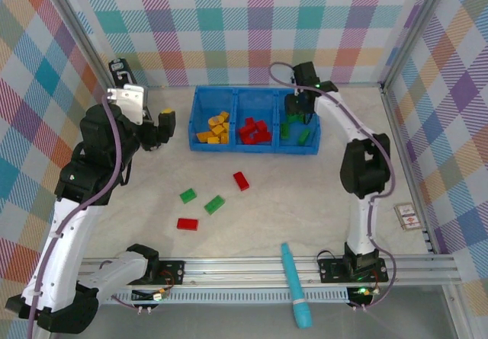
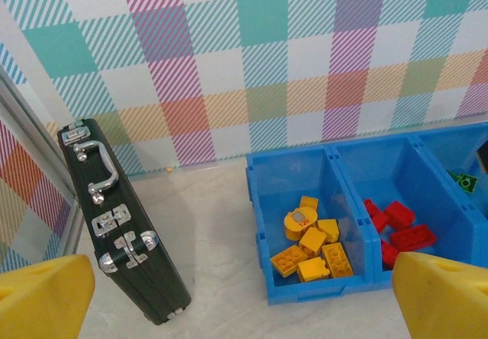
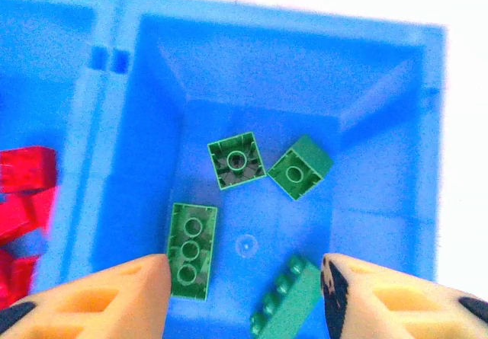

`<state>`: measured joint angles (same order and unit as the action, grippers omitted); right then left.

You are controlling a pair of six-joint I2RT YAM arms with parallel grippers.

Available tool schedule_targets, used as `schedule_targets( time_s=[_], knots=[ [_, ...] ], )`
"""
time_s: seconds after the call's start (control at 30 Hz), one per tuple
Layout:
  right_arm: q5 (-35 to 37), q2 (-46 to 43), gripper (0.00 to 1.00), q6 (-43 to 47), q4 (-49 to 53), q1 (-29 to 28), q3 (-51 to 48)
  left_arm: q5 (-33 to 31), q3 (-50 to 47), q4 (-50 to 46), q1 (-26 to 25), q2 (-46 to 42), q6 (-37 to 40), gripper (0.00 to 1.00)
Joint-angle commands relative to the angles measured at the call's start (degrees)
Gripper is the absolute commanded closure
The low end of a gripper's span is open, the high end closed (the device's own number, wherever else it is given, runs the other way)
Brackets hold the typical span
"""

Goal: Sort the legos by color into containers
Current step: Place the lego in the container, then pick up the lego from the bottom-center of the table.

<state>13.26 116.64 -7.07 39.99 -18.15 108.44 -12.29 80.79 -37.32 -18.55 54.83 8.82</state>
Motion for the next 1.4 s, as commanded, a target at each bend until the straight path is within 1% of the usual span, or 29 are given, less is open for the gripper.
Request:
schedule_targets(
  time_s=[0.0,0.07,0.13,0.23,0.33,0.4,0.53,0.63,0.7,0.93,1.03,1.1,1.23,1.37],
  knots=[
    [-0.86,-6.77,0.44,0.46,1.85,-1.35,-2.24,1.04,-0.14,1.28,0.44,-1.84,0.06,0.0],
    [-1.61,-10.4,0.42,0.79,2.9,-2.95,-4.3,1.18,0.0,1.24,0.42,-2.17,-0.04,0.0],
    [-6.22,-14.25,0.37,3.68,2.47,-5.32,-7.65,1.43,0.05,1.2,0.44,-2.42,-0.14,0.0],
    [-6.53,-19.87,0.36,6.67,0.47,-11.32,-14.19,2.0,0.31,0.85,0.36,-3.02,-0.29,0.0],
    [-6.49,-23.99,0.36,7.03,-1.66,-17.41,-20.38,2.36,0.1,1.11,0.27,-4.17,-0.29,0.0],
    [-8.14,-26.47,0.35,8.61,-4.96,-21.92,-25.61,2.13,0.0,1.1,0.18,-4.82,-0.34,0.0],
    [-11.46,-28.67,0.29,14.69,-11.72,-30.1,-36.24,2.59,0.35,0.61,-0.21,-5.57,-0.38,0.0],
    [-13.57,-27.31,0.28,13.29,-13.84,-33.69,-39.43,3.09,0.87,0.19,-0.44,-5.75,-0.47,0.0],
    [-14.2,-25.28,0.27,10.12,-13.37,-35.17,-38.73,2.91,1.06,-0.03,-0.53,-5.74,-0.47,0.0],
    [-15.1,-15.81,0.19,6.62,-13.98,-41.96,-32.95,3.06,0.61,0.23,-0.53,-6.24,-0.47,0.0],
    [-15.21,-9.4,0.13,2.43,-10.13,-43.61,-26.3,3.14,0.65,0.24,-0.53,-6.55,-0.47,0.0],
    [-15.06,-5.03,0.01,-2.6,-5.62,-44.28,-20.87,3.48,0.81,-0.1,-0.53,-6.89,-0.47,0.0],
    [-12.19,-0.44,0.0,-9.15,-0.47,-46.06,-15.39,3.4,0.82,0.14,-0.53,-7.91,-0.56,0.0],
    [-11.2,2.44,0.0,-13.58,1.14,-47.35,-13.96,3.29,0.65,0.32,-0.53,-8.41,-0.56,0.0]
  ],
)
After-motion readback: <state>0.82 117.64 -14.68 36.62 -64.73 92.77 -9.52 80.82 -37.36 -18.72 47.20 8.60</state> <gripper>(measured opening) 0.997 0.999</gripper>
